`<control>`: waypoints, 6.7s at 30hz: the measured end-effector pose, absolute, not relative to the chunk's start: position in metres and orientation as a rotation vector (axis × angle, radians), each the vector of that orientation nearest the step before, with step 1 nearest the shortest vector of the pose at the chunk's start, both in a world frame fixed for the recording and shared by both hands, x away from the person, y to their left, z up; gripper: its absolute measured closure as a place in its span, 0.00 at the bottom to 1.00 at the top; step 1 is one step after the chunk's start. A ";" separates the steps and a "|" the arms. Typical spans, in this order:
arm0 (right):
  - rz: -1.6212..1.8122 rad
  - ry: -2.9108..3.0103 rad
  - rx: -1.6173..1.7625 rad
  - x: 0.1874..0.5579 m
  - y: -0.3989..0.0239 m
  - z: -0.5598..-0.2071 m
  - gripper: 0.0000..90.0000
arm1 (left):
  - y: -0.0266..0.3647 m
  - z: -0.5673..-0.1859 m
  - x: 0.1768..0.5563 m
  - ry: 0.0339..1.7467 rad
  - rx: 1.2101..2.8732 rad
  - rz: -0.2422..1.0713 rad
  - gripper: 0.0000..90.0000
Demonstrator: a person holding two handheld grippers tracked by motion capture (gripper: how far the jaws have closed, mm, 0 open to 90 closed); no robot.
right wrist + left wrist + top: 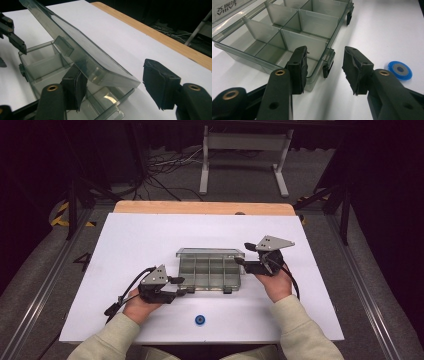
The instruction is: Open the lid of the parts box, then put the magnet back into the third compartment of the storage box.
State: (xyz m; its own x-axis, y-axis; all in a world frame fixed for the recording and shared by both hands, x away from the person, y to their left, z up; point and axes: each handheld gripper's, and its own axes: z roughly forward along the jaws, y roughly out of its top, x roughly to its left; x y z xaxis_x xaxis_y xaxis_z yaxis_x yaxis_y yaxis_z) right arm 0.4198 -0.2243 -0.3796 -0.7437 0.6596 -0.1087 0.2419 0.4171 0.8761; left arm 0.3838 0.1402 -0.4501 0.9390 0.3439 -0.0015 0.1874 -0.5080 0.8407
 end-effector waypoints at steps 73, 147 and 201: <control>1.200 2.261 1.031 0.510 -0.215 -0.422 0.66 | 0.139 -0.451 0.382 0.365 2.128 0.172 0.61; 1.366 2.286 0.814 0.402 -0.193 -0.362 0.25 | 0.173 -0.426 0.363 0.450 2.060 0.272 0.36; 0.995 2.845 0.435 0.341 -0.110 -0.380 0.22 | 0.202 -0.424 0.353 0.498 1.871 0.303 0.23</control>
State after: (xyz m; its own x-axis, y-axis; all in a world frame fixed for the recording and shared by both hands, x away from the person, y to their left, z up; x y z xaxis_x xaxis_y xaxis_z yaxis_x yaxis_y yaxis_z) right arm 0.3405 -0.1105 -0.3799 -0.9546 0.2978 0.0035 0.2351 0.7462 0.6228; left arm 0.3532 0.2024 -0.4242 0.8781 0.4775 -0.0311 0.1912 -0.2906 0.9375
